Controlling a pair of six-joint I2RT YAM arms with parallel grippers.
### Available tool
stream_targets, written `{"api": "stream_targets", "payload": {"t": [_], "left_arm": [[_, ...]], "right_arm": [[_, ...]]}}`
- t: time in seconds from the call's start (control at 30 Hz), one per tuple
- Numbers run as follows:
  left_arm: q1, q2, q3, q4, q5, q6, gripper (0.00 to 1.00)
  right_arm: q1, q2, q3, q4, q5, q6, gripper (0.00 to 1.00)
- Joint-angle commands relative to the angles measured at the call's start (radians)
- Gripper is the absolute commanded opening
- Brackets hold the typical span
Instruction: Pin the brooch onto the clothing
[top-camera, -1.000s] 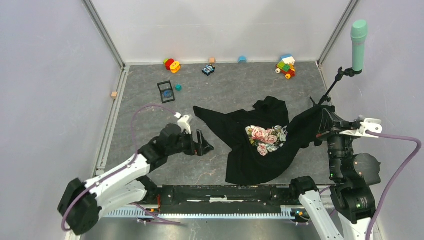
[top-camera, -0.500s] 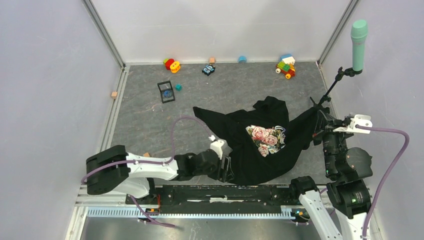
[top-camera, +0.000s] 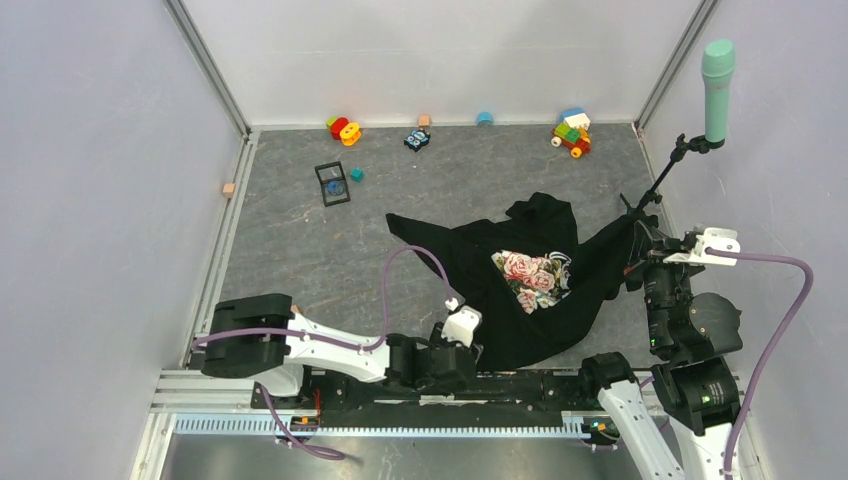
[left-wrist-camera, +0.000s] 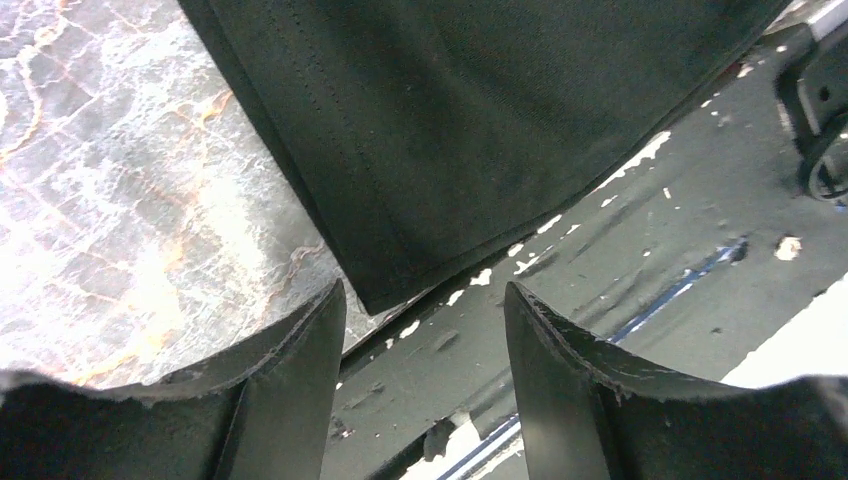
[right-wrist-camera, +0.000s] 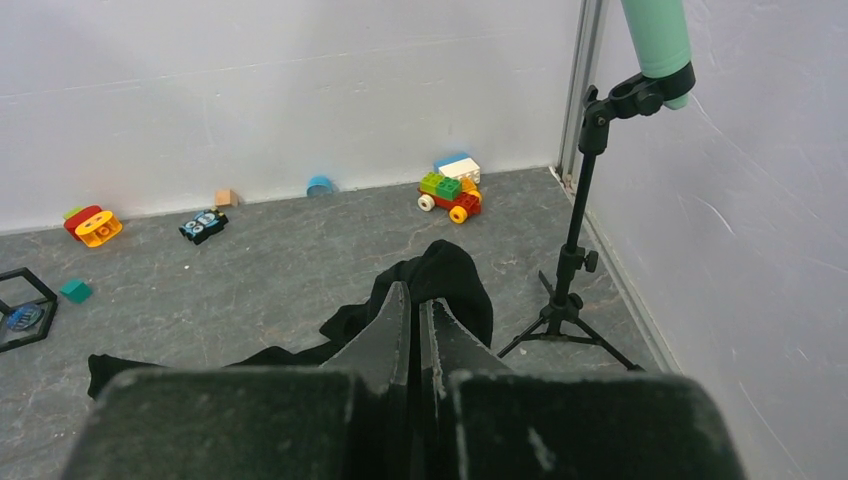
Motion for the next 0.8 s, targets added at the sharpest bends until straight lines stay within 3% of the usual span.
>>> {"api": "stream_targets", "payload": {"t": [0.0,0.17,0.57,0.77], "left_arm": [[-0.044,0.040,0.081,-0.157,-0.177,-0.037,0.65],[-0.047,0.082,0.121,-0.205,-0.189,-0.033,0.53],[-0.049,0.117,0.098,-0.117,-0.159,-0.019,0.45],[-0.047,0.155,0.105,-0.107,-0.141,-0.044,0.19]], "right_arm": [[0.004,0.007,-0.003,0.040,0.020,-0.019,0.00],[0.002,0.008,-0.005,0.040,0.017,-0.019,0.00],[0.003,0.009,-0.011,0.033,0.023,-0.020,0.00],[0.003,0.008,-0.016,0.034,0.030,-0.023,0.00]]}}
